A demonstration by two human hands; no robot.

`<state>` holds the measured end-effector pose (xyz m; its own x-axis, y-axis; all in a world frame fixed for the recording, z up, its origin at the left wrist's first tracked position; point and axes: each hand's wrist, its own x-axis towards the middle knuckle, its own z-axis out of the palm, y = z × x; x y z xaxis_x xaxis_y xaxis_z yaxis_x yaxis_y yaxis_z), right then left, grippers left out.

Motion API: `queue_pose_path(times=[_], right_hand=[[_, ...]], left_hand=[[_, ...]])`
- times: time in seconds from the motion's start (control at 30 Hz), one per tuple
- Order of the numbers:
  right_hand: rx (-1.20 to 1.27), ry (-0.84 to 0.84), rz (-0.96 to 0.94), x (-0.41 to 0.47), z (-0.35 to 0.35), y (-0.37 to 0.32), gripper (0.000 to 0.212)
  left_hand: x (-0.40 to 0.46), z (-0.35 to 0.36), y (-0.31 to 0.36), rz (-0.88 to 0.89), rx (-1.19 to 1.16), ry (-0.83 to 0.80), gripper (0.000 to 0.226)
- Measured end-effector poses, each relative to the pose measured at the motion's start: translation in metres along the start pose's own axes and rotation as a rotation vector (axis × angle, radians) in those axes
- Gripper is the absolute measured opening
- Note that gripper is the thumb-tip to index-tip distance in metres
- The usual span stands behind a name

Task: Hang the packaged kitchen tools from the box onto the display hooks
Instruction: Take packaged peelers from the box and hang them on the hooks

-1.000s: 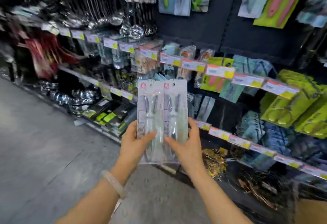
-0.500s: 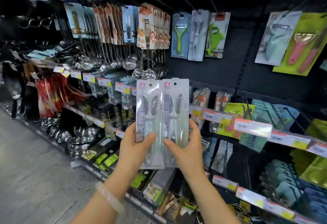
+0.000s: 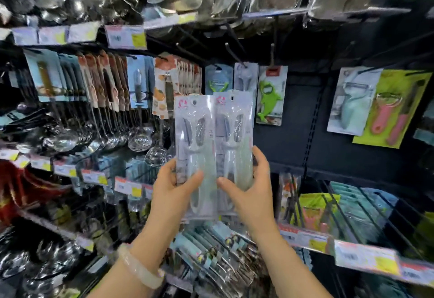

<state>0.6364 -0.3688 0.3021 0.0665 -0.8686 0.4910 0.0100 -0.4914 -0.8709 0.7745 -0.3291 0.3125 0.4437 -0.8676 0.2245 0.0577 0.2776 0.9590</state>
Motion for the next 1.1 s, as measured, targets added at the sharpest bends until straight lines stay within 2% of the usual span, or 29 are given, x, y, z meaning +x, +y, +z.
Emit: queue_pose_path(times=[0.1,0.3,0.4,0.57,0.73,0.97,1.03,1.1], right_hand=[[-0.039,0.041,-0.059,0.026,0.003,-0.010,0.086],[-0.111,0.118,-0.150,0.064,0.015,-0.043,0.085],[-0.145,0.142,-0.174,0.076,0.025,-0.048,0.083],[-0.153,0.165,-0.151,0.081,0.040,-0.038,0.084],[-0.179,0.214,-0.121,0.094,0.044,-0.027,0.086],[-0.346,0.253,-0.072,0.104,0.043,-0.016,0.080],[-0.333,0.215,-0.076,0.093,0.047,-0.013,0.072],[-0.210,0.098,-0.060,0.079,0.056,-0.009,0.062]], left_hand=[[0.028,0.005,0.009,0.042,-0.071,-0.035,0.064],[0.070,0.007,0.029,0.125,-0.071,-0.110,0.078],[0.083,0.005,0.034,0.134,-0.114,-0.151,0.066],[0.097,0.000,0.027,0.127,-0.132,-0.170,0.073],[0.101,-0.002,0.015,0.135,-0.119,-0.212,0.044],[0.107,-0.001,0.008,0.141,-0.131,-0.252,0.040],[0.107,0.003,0.006,0.153,-0.141,-0.281,0.041],[0.105,0.007,0.001,0.163,-0.145,-0.302,0.042]])
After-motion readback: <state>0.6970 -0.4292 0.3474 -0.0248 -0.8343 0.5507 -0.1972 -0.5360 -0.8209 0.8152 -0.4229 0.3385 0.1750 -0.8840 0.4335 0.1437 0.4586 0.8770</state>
